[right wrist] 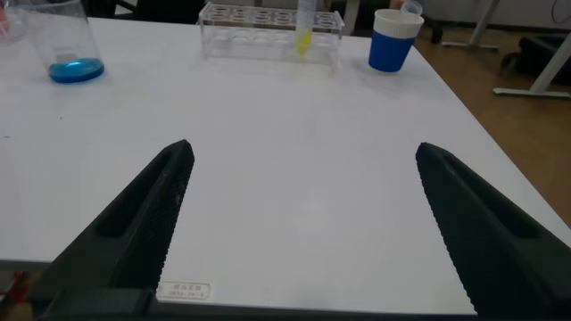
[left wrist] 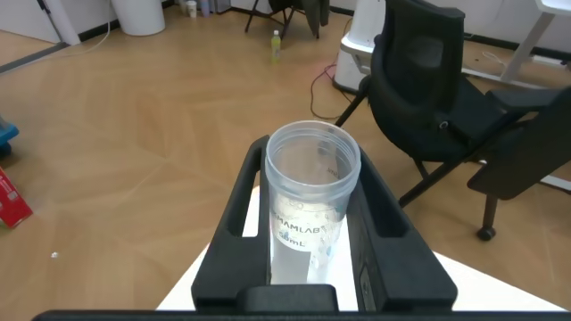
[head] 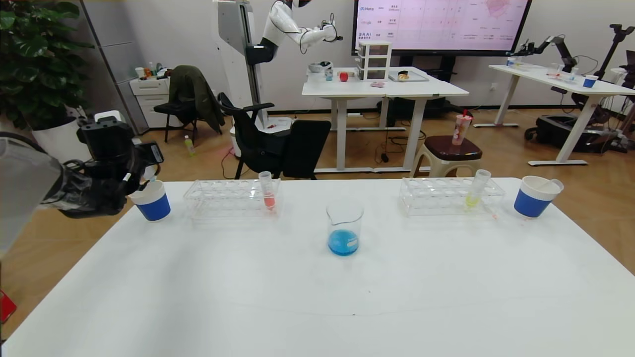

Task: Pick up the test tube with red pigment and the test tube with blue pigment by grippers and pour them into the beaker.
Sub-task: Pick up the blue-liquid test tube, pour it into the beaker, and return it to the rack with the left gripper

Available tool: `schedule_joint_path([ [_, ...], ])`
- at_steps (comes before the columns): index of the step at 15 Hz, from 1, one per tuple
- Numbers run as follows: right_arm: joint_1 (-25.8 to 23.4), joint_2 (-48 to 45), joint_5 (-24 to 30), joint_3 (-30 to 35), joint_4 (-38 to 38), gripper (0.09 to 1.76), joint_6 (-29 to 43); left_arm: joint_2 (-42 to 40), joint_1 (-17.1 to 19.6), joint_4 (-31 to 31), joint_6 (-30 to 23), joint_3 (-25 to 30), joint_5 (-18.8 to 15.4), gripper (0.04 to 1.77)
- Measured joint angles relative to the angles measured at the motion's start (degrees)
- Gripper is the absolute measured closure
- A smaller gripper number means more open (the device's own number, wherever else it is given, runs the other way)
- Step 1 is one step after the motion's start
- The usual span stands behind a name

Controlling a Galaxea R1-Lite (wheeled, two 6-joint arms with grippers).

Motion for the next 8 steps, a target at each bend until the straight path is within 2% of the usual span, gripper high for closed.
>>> schedule_joint_path([
  [3,0.0,0.0,0.0,0.0,0.0,0.11,0.0,2.5,1.3,-2.6,-0.1,0.4,0.1,1.31],
  [8,0.0,0.0,0.0,0.0,0.0,0.11,0.0,4.9,0.9,-5.5,0.0,3.1,0.5,1.31],
])
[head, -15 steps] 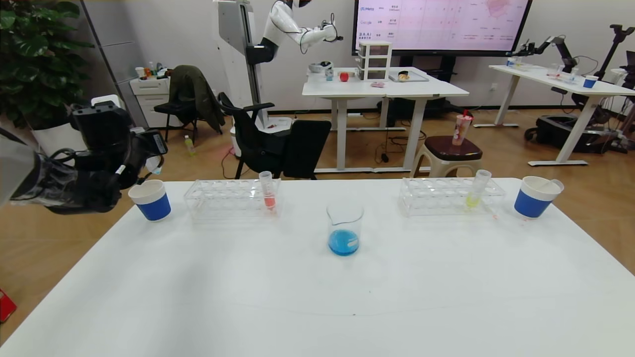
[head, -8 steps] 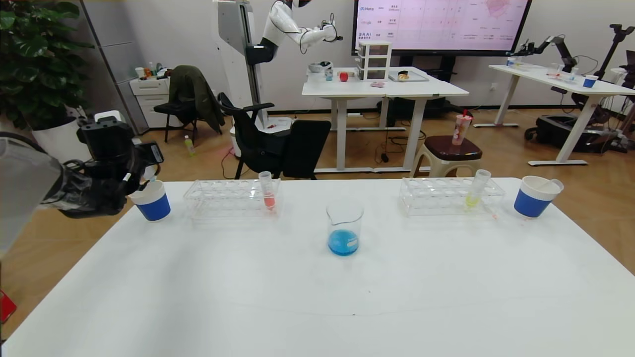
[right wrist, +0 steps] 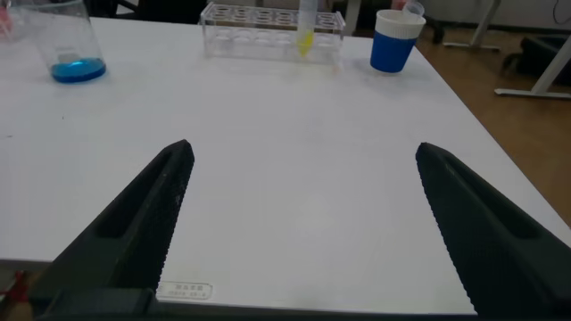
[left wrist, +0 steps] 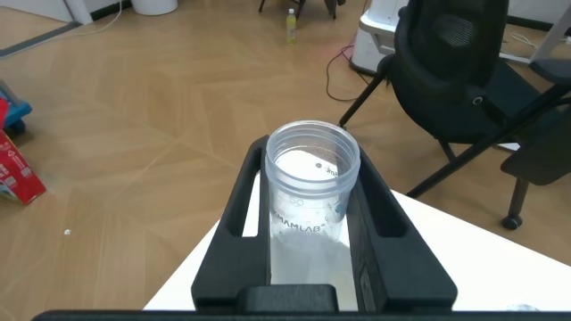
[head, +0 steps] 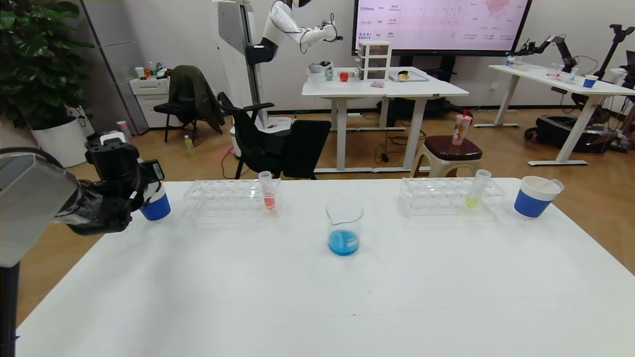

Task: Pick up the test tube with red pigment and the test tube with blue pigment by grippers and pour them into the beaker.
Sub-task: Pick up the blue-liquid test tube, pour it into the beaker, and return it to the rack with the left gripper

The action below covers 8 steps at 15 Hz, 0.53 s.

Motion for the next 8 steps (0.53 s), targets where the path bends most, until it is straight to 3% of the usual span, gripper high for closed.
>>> schedule_joint_path([
  [2,0.0,0.0,0.0,0.0,0.0,0.11,0.0,0.3,-0.5,-1.8,0.1,1.9,-0.3,1.31],
  [3,0.0,0.0,0.0,0.0,0.0,0.11,0.0,0.5,-0.8,-2.1,0.3,2.3,-0.3,1.20],
  [4,0.0,0.0,0.0,0.0,0.0,0.11,0.0,0.5,-0.7,-2.1,0.3,2.4,-0.1,0.97],
  [6,0.0,0.0,0.0,0.0,0.0,0.11,0.0,0.6,-0.6,-2.1,0.4,2.5,0.0,0.24],
  [7,0.0,0.0,0.0,0.0,0.0,0.11,0.0,0.6,-0.7,-2.1,0.4,2.6,0.0,0.09],
  [8,0.0,0.0,0.0,0.0,0.0,0.11,0.0,0.6,-0.7,-2.1,0.5,2.4,0.0,0.06],
])
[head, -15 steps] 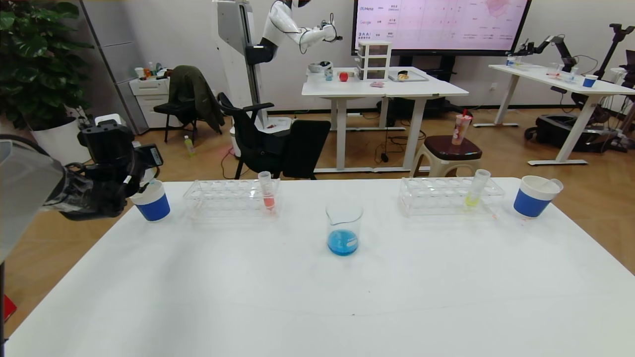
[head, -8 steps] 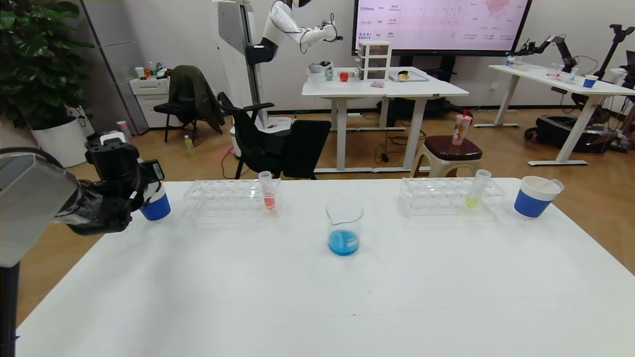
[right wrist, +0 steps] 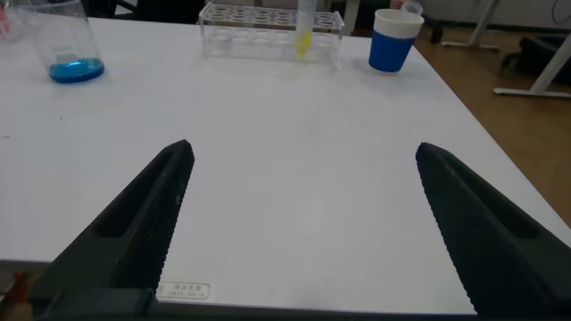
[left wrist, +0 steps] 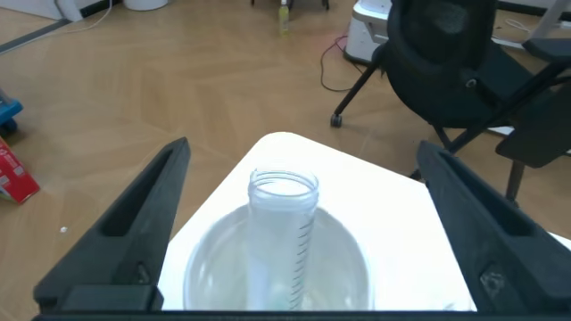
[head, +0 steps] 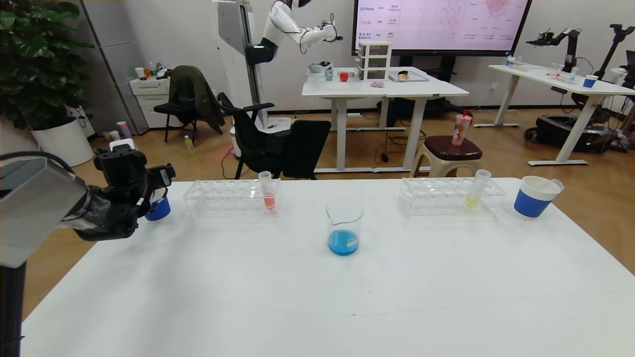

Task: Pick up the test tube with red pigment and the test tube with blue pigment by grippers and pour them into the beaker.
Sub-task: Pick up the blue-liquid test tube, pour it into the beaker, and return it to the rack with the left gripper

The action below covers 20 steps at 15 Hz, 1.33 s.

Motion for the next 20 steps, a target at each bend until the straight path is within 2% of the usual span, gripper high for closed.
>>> schedule_joint_path([
  [5,0.0,0.0,0.0,0.0,0.0,0.11,0.0,-3.0,-0.9,1.7,1.1,-0.9,-0.4,0.06],
  [8,0.0,0.0,0.0,0.0,0.0,0.11,0.0,-6.8,-5.5,4.5,2.3,-2.9,-0.5,0.06],
  [11,0.0,0.0,0.0,0.0,0.0,0.11,0.0,-9.6,-11.7,4.5,2.6,-2.0,-0.2,0.06],
  [14,0.0,0.0,0.0,0.0,0.0,0.11,0.0,-14.0,-15.1,3.7,4.3,3.5,-0.2,0.06],
  [15,0.0,0.0,0.0,0.0,0.0,0.11,0.0,-16.0,-15.7,2.6,6.4,6.1,-0.2,0.06],
  [17,0.0,0.0,0.0,0.0,0.0,0.11,0.0,-20.0,-16.4,-1.7,11.1,12.0,-0.1,0.06],
  [20,0.0,0.0,0.0,0.0,0.0,0.11,0.0,-28.1,-16.8,-7.4,14.1,22.5,0.0,0.06],
])
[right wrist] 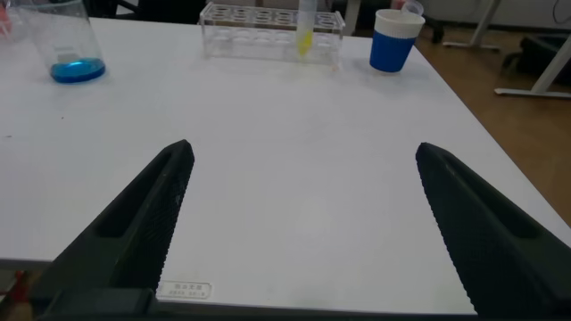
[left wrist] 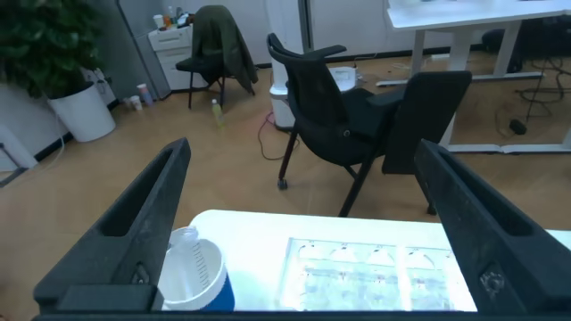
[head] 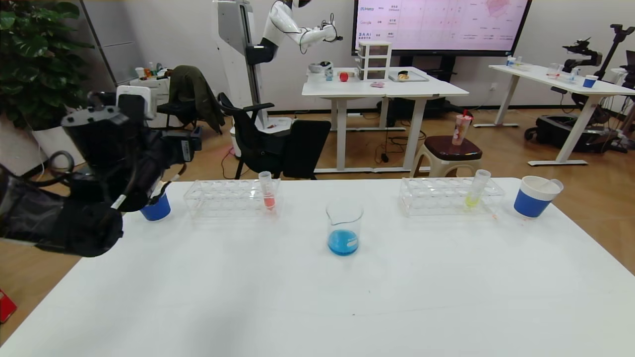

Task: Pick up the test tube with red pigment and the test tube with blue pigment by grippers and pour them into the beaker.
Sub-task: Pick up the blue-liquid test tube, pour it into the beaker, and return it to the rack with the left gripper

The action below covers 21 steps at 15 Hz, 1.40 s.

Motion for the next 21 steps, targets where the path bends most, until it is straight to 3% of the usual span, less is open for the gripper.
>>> schedule_joint_path([
  [4,0.0,0.0,0.0,0.0,0.0,0.11,0.0,-14.1,0.5,-0.7,0.5,12.0,0.0,0.06],
  [6,0.0,0.0,0.0,0.0,0.0,0.11,0.0,-21.8,2.2,2.4,0.2,15.6,0.1,0.06],
  [12,0.0,0.0,0.0,0.0,0.0,0.11,0.0,-47.1,6.6,23.8,-6.4,21.4,-0.4,0.06],
  [16,0.0,0.0,0.0,0.0,0.0,0.11,0.0,-65.3,6.1,39.5,-9.0,21.7,-3.0,0.06],
  [21,0.0,0.0,0.0,0.0,0.0,0.11,0.0,-85.0,5.2,59.2,-8.0,20.8,-6.9,0.06],
])
